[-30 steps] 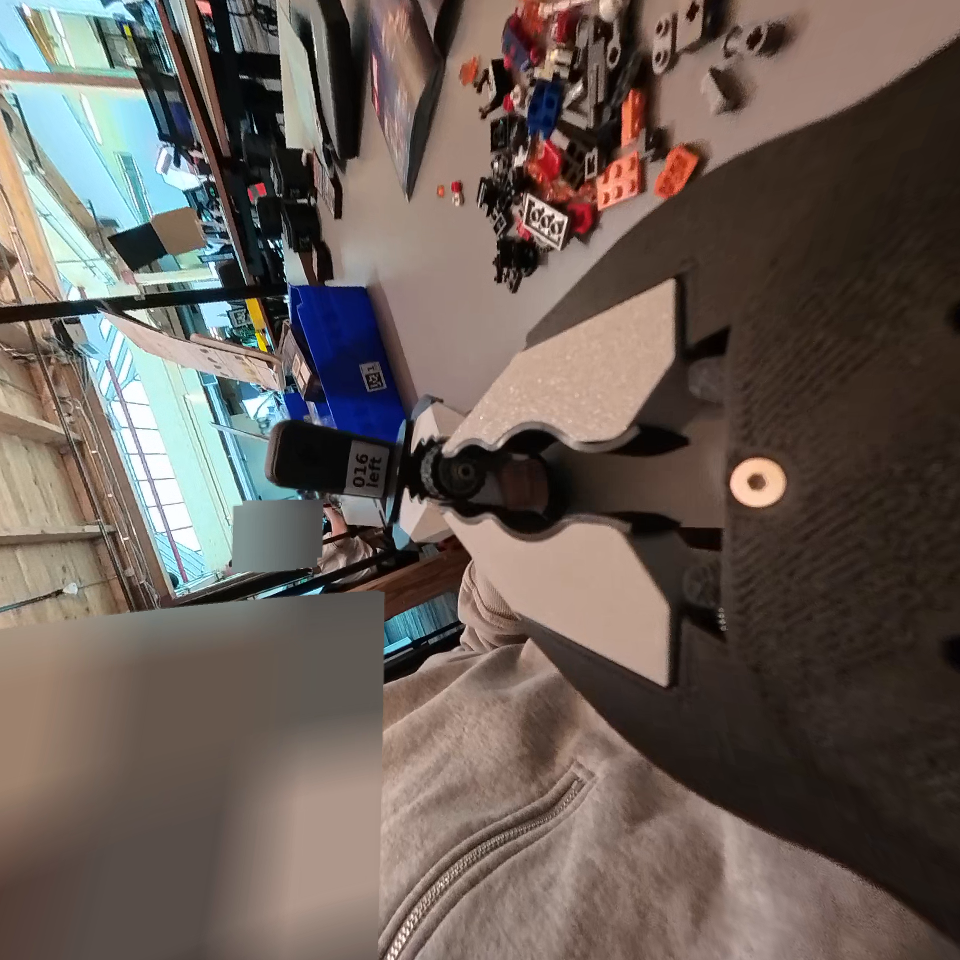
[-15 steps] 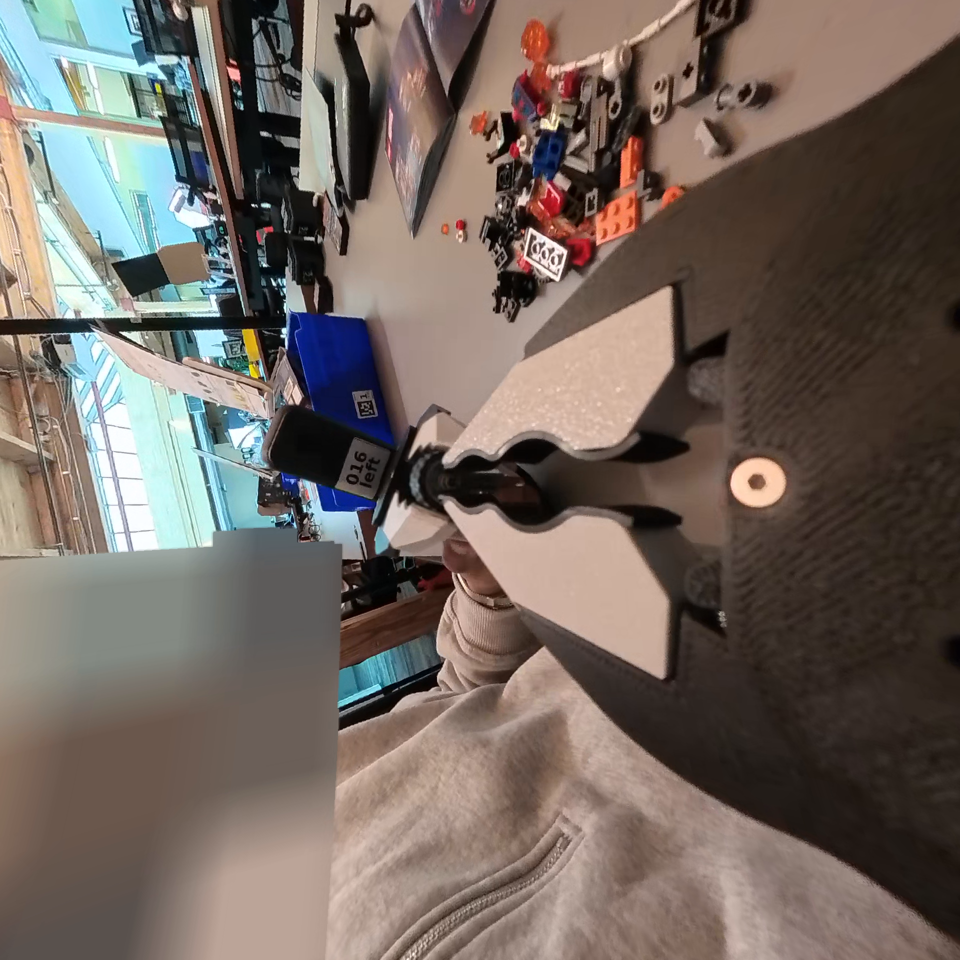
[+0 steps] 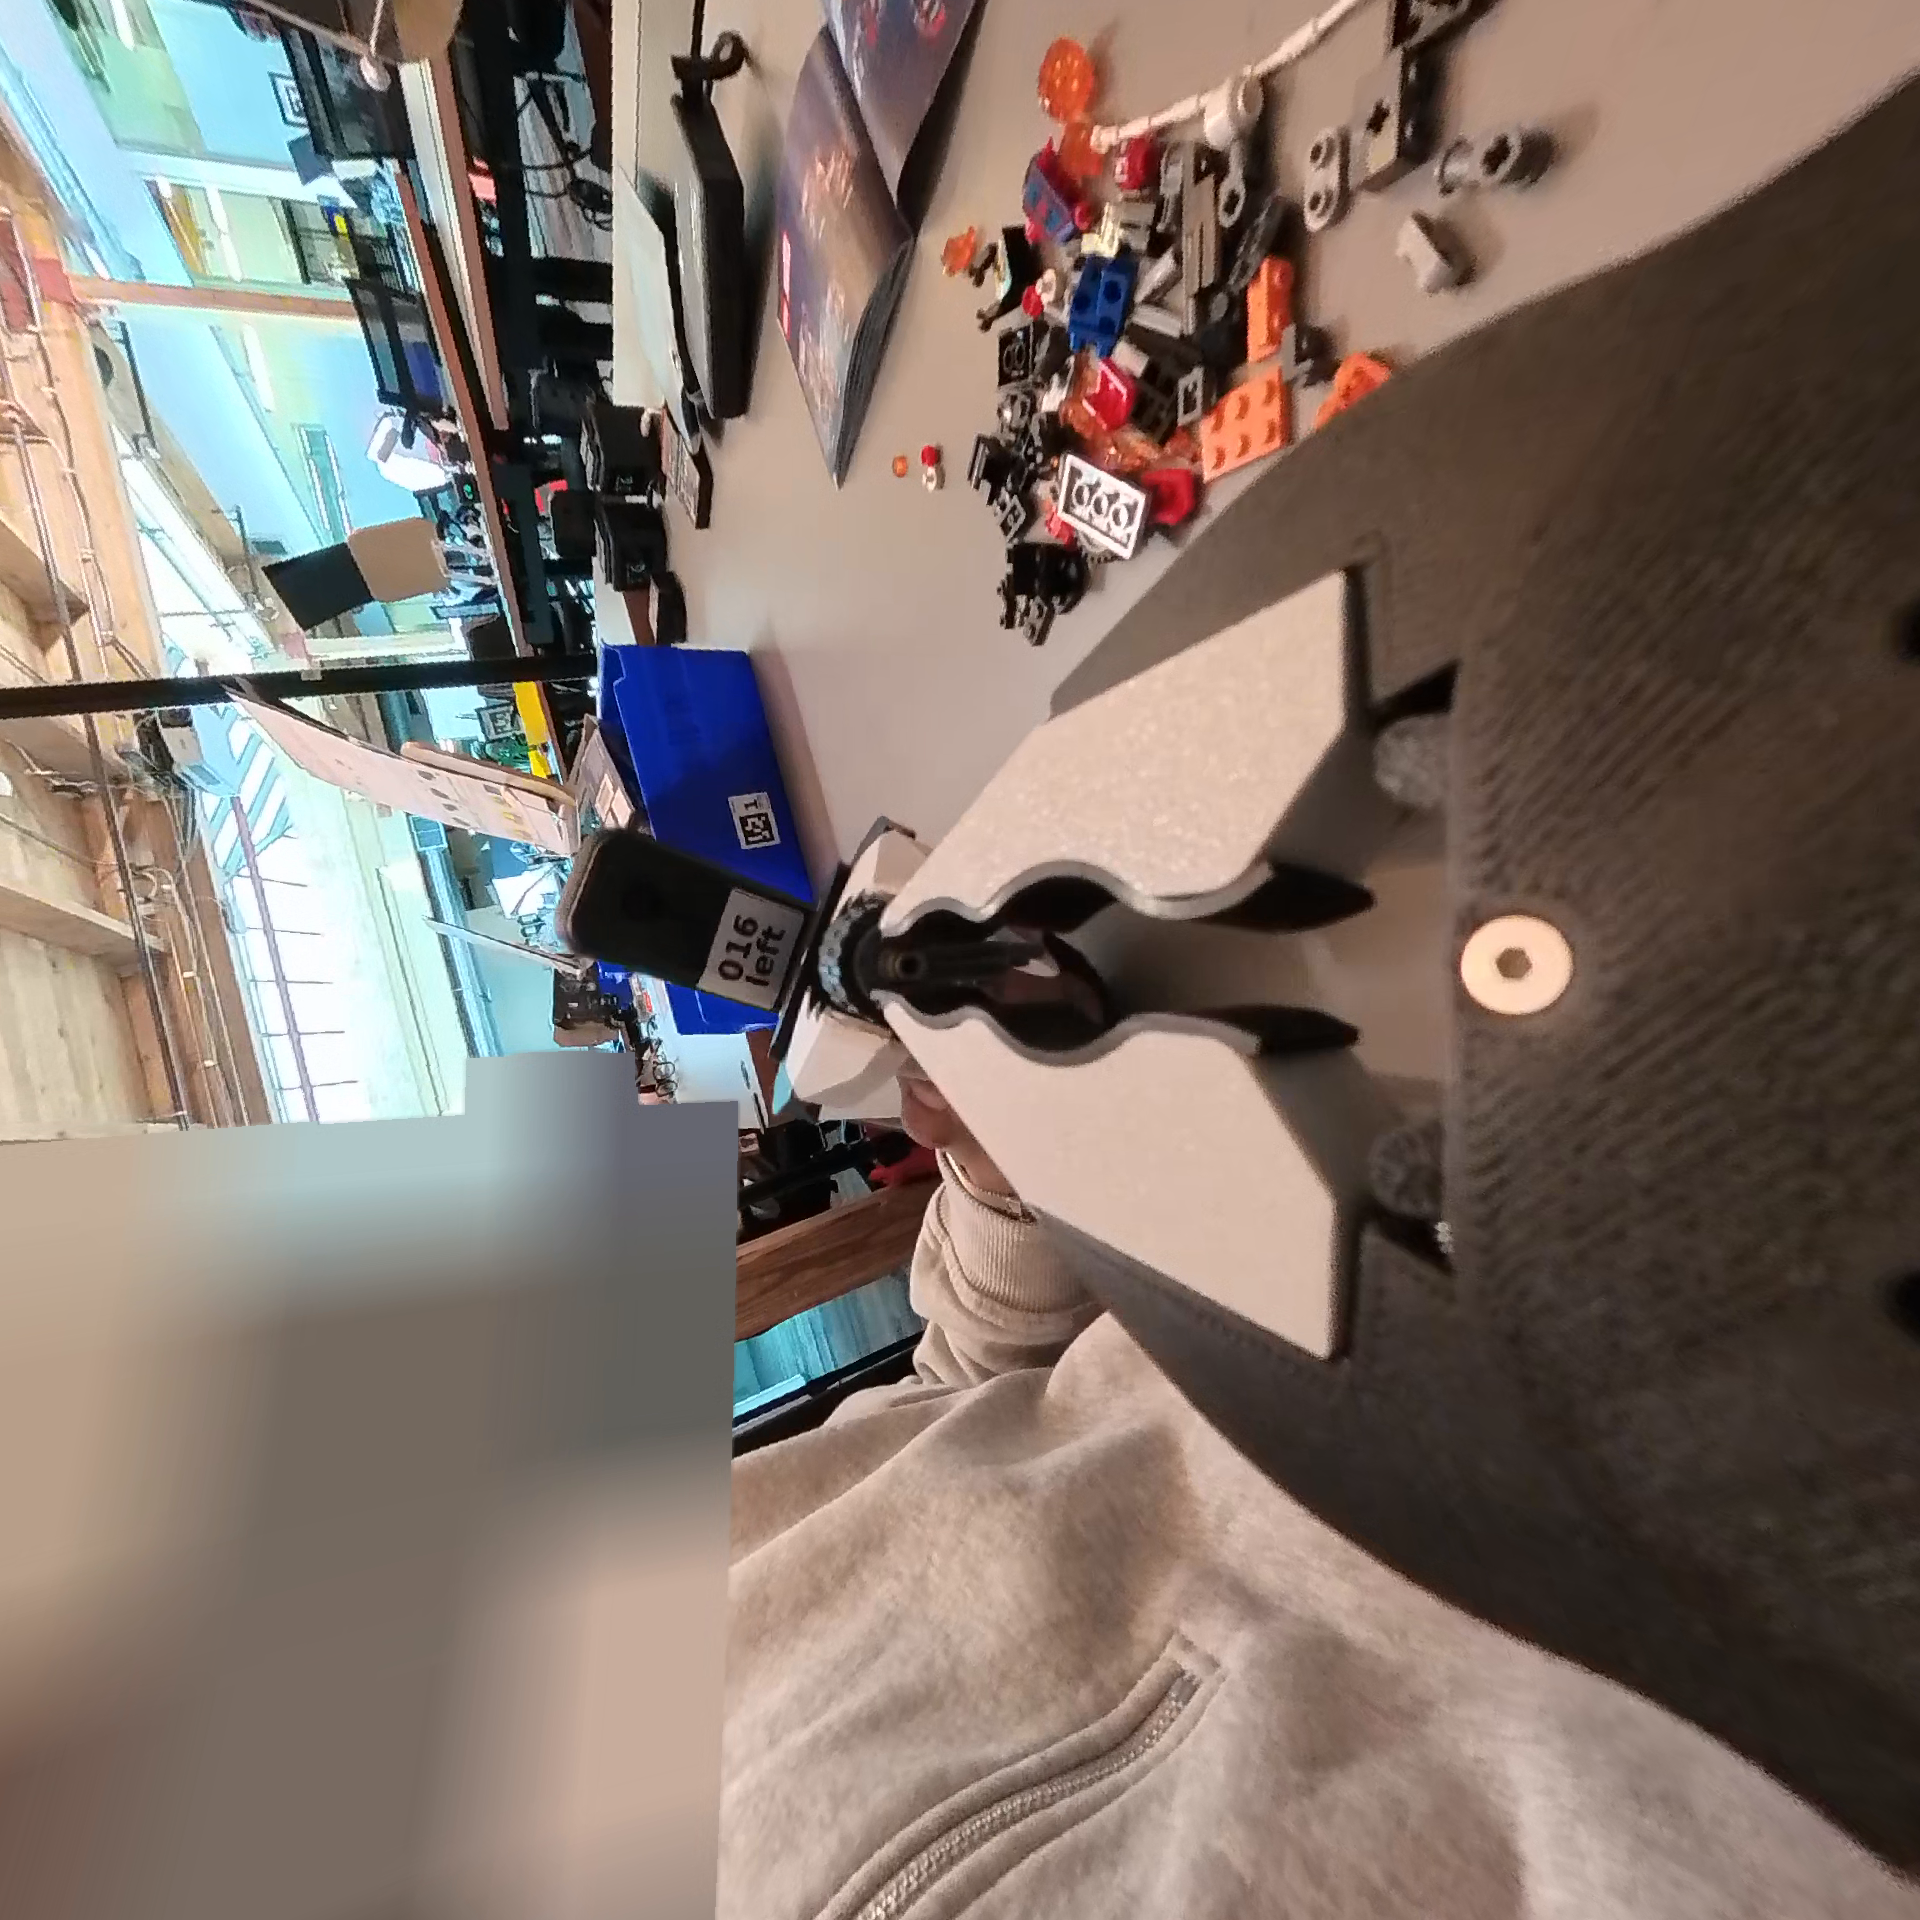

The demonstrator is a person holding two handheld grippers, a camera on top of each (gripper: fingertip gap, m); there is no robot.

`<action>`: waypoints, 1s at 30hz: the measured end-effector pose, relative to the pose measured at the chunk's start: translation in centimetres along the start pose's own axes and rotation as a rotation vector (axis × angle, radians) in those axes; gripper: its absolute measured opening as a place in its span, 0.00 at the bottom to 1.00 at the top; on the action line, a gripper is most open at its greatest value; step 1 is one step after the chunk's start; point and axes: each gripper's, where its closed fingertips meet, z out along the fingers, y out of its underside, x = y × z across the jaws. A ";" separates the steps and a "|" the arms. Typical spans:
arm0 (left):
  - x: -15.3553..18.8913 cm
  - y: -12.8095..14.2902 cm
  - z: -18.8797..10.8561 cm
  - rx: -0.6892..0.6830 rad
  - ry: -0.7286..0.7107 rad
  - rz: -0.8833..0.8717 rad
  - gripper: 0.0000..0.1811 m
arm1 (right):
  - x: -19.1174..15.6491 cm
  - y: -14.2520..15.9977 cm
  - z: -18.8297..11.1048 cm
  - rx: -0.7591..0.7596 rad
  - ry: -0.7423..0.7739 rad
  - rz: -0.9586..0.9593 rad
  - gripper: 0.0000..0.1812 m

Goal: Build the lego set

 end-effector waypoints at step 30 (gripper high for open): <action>-0.7 -0.9 -0.8 0.080 0.016 -0.085 0.13 | 0.5 -0.2 -0.9 0.004 0.037 -0.132 0.06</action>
